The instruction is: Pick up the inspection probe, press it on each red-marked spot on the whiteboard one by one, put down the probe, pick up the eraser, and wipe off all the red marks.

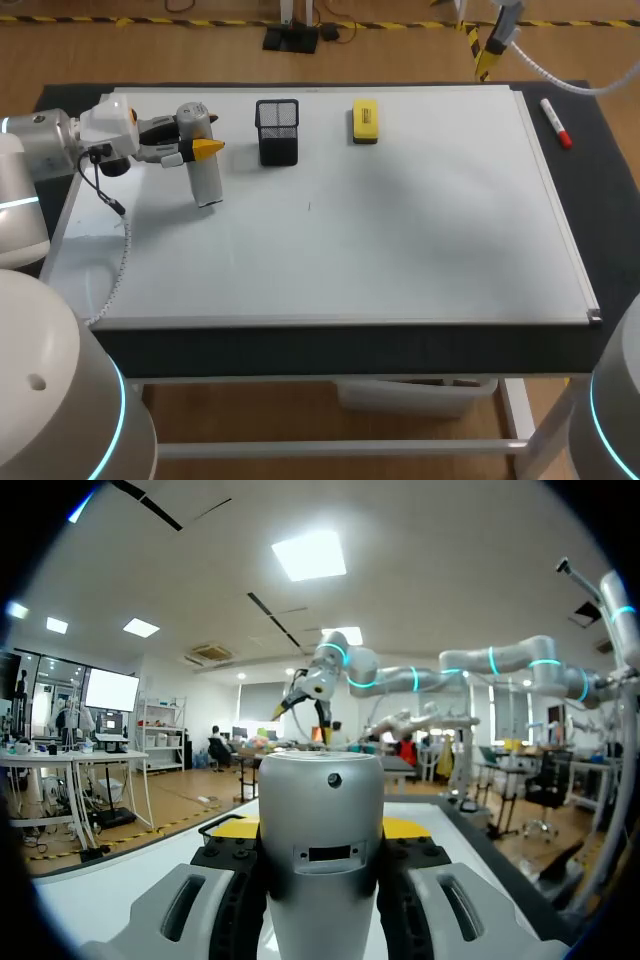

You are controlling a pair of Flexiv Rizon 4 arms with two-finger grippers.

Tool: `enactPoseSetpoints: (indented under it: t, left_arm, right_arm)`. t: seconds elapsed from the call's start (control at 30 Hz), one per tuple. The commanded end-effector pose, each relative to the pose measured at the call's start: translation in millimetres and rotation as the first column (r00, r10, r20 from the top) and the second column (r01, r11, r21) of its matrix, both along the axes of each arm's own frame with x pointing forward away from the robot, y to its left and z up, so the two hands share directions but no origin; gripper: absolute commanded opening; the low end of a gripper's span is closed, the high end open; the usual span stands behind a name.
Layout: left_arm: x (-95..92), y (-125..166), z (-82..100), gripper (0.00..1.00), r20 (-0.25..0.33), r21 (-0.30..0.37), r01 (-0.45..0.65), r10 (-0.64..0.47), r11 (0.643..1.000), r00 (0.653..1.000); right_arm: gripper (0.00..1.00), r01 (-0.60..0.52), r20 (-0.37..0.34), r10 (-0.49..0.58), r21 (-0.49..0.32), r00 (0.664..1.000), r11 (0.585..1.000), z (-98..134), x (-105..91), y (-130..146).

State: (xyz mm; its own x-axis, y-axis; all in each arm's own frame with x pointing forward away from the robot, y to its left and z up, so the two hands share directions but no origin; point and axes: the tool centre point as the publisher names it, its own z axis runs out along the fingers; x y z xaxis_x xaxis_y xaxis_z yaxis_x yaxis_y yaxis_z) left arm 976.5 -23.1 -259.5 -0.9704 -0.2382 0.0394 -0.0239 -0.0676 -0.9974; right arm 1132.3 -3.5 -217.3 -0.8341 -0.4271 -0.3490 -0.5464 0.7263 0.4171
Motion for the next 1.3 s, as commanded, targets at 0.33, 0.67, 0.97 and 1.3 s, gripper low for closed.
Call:
enactPoseSetpoints:
  t: [0.33,0.67,0.97,1.3]
  left_arm:
    - [4.5,-2,3.2,0.00,-0.002,-0.002,0.005,-0.005,1.000,1.000]
    - [33.3,-15,24.3,0.00,0.011,-0.005,0.062,-0.062,0.998,0.998]
    - [55.1,-26,52.7,0.00,0.050,0.006,0.113,-0.113,0.994,0.992]
    - [77.8,-46,85.6,0.00,0.088,0.007,0.165,-0.165,0.986,0.982]
  right_arm:
    - [1.00,-0.004,-0.005,0.004,-0.006,1.000,1.000,2,1.5,-1]
    - [1.00,-0.004,-0.005,0.004,-0.006,1.000,1.000,2,1.5,-1]
    - [1.00,-0.004,-0.005,0.004,-0.006,1.000,1.000,2,1.5,-1]
    - [1.00,-0.004,-0.005,0.004,-0.006,1.000,1.000,2,1.5,-1]
